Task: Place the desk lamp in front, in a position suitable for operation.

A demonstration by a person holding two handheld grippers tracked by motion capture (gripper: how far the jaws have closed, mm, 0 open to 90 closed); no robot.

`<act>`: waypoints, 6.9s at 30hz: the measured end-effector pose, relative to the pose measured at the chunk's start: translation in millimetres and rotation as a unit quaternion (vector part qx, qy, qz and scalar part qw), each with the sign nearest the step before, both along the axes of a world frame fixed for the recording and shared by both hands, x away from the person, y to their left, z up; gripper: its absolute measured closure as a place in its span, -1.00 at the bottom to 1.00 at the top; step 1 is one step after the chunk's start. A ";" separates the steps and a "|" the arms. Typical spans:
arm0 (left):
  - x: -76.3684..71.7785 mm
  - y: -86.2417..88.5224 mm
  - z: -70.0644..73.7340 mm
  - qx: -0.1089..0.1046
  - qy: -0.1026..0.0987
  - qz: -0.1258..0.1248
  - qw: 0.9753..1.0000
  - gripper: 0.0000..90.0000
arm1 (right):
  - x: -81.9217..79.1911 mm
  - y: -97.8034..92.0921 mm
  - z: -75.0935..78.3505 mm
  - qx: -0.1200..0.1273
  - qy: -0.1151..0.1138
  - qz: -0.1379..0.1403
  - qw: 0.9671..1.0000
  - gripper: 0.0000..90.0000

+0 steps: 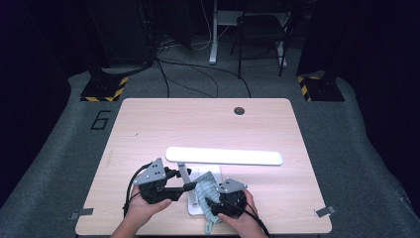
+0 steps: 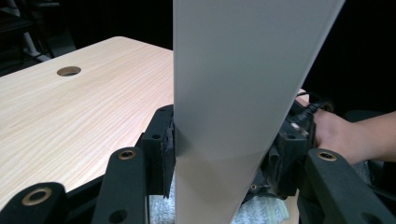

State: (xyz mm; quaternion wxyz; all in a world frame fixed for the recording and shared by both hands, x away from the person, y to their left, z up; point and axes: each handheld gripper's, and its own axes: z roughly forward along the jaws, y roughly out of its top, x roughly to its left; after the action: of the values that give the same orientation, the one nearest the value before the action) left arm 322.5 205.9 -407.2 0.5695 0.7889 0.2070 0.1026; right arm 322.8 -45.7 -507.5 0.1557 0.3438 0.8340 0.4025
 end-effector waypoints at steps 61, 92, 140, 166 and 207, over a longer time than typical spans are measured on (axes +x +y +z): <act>0.6 2.8 -2.6 -0.010 -0.002 -0.024 1.000 0.17 | 67.9 51.0 3.0 -0.021 -0.045 0.025 0.998 0.40; -0.5 0.9 -2.0 -0.004 -0.008 -0.013 1.000 0.17 | 42.5 41.2 3.9 -0.018 -0.025 0.046 0.998 0.40; 6.1 -1.5 -8.7 0.016 0.009 -0.037 0.999 0.15 | 135.8 43.4 -0.2 -0.027 0.025 -0.051 0.998 0.32; -5.5 -9.7 -7.9 0.039 -0.020 0.012 0.999 0.19 | 129.5 69.8 -2.8 -0.073 -0.010 -0.027 0.997 0.34; -5.0 -10.1 -6.9 0.050 -0.017 0.010 0.999 0.21 | 123.4 24.2 -2.5 -0.049 0.009 -0.067 0.997 0.41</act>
State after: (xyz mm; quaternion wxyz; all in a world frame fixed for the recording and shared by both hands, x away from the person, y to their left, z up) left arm 317.6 195.8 -414.1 0.5320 0.8122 0.1998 0.1317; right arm 446.3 -21.5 -510.0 0.1912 0.3943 0.8293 0.3466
